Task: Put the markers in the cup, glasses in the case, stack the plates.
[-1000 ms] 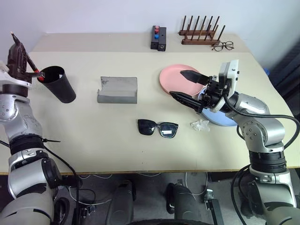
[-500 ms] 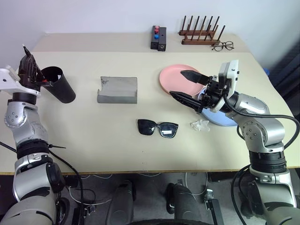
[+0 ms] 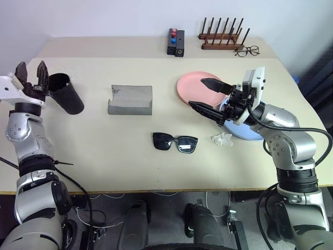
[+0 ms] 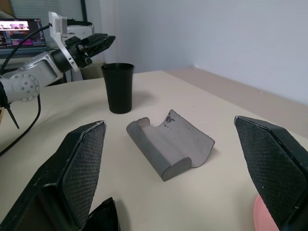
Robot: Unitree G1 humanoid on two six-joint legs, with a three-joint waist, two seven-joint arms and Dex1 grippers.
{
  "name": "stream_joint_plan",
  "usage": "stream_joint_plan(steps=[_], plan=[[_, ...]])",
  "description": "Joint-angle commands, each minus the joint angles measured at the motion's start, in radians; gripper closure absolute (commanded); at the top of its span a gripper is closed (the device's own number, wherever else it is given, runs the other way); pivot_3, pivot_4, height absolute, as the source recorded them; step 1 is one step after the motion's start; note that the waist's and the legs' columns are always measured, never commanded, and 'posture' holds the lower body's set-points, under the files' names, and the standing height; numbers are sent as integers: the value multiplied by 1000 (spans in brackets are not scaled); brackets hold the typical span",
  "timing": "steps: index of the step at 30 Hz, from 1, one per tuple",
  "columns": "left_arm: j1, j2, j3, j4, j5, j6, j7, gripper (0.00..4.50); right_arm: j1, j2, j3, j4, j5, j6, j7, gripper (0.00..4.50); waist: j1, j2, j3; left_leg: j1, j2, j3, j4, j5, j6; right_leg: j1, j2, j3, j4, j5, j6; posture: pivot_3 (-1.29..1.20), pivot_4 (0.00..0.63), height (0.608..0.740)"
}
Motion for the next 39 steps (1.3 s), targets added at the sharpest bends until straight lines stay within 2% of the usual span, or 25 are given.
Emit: stream_joint_plan(steps=[1,12,18,21,24,28,30,35,39], plan=[[-5,10,1,-28,2,-19,-2,44,-7,-8,-18,-49,5,-15,-3,122,0,0,0,0,0,0,0,0,0,0,0,0,0,0,0,0,150,740],[4,29,-11,-192,-20,115,-23,44,-1,-10,-18,-49,1,-16,-3,122,0,0,0,0,0,0,0,0,0,0,0,0,0,0,0,0,150,740],[3,54,-48,-376,-130,396,-133,44,-7,-3,-17,-36,-8,-22,-5,122,0,0,0,0,0,0,0,0,0,0,0,0,0,0,0,0,150,740],[-8,69,-126,-483,-208,595,-273,44,-6,-1,-13,-27,-14,-30,2,122,1,0,0,0,0,0,0,0,0,0,0,0,0,0,0,0,150,740],[-26,102,-221,-511,-224,735,-434,44,-6,-6,-19,-20,-11,-32,14,122,0,0,0,0,0,0,0,0,0,0,0,0,0,0,0,0,150,740],[-101,124,-422,-321,13,589,-574,44,3,0,-19,-26,-30,-49,-1,122,0,1,0,0,0,0,0,0,0,0,0,0,0,0,0,0,150,740],[-155,102,-461,-225,49,562,-627,44,12,4,-20,-38,-33,-49,-14,122,-1,1,0,0,0,0,0,0,0,0,0,0,0,0,-1,0,150,740],[-277,24,-511,2,121,452,-725,44,44,-2,-29,-76,-31,-45,-40,122,2,1,0,-2,0,0,0,0,0,-1,0,0,-1,0,0,0,150,740],[-353,-26,-512,168,184,336,-720,44,53,-9,-39,-90,-29,-42,-56,122,-1,1,0,-2,0,0,0,0,0,-1,0,0,-1,0,0,0,150,740]])
